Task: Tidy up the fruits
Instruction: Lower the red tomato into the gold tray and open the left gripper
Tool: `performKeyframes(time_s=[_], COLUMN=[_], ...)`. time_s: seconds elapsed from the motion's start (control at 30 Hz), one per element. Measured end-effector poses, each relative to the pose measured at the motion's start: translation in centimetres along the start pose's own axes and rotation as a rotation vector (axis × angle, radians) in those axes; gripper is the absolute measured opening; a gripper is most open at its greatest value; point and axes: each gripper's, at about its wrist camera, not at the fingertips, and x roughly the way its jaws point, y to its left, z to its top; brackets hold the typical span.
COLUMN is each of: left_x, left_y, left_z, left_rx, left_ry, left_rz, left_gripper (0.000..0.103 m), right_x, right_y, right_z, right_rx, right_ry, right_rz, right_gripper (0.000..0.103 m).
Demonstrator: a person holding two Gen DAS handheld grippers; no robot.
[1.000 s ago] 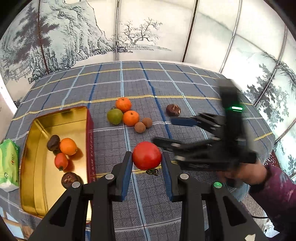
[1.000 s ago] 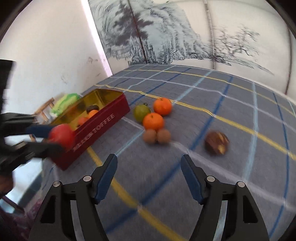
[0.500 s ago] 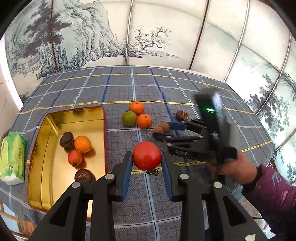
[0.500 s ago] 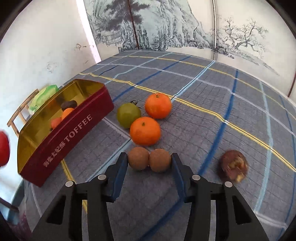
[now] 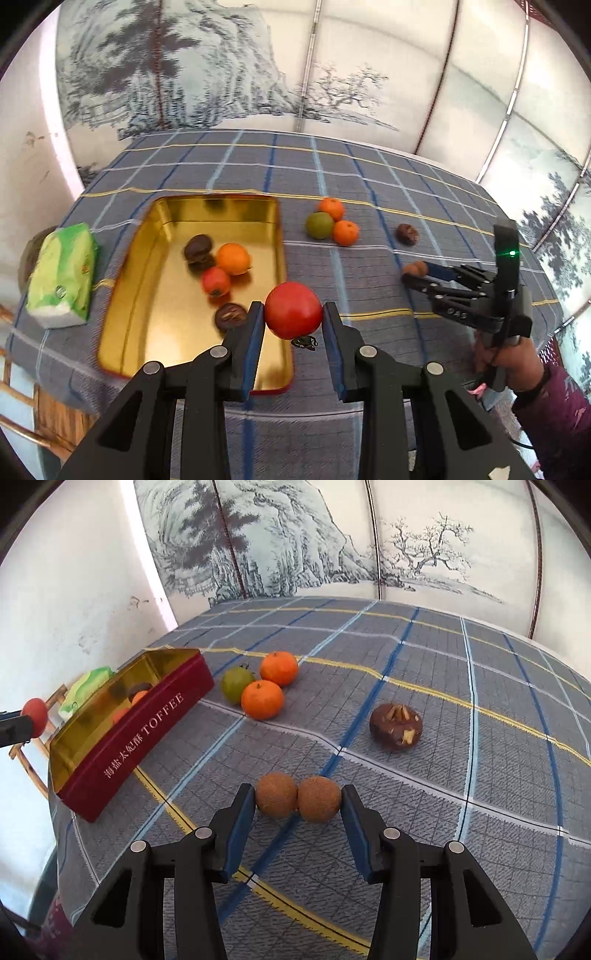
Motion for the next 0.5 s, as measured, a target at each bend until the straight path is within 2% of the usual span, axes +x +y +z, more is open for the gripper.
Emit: performKeyframes(time_s=[0.1, 0.33, 0.5], left_x=[0.0, 0.7, 0.6], left_y=[1.1, 3.3, 3.8], left_z=[-0.6, -1.8, -2.0], left_rx=[-0.017, -0.074, -0.068], left_ry=[-0.001, 0.023, 0.01], left_rz=[0.029, 0.04, 0.057], left_gripper=[0.028, 0.028, 0.028], right_x=[0.1, 0.7, 0.8], right_y=[0.3, 0.1, 0.0], right_z=[0.1, 0.2, 0.2], right_rx=[-0.014, -0.005, -0.003], right_ry=[0.005, 0.033, 0.038], right_rz=[-0.001, -0.007, -0.012], right_gripper=[0.049, 0.049, 0.049])
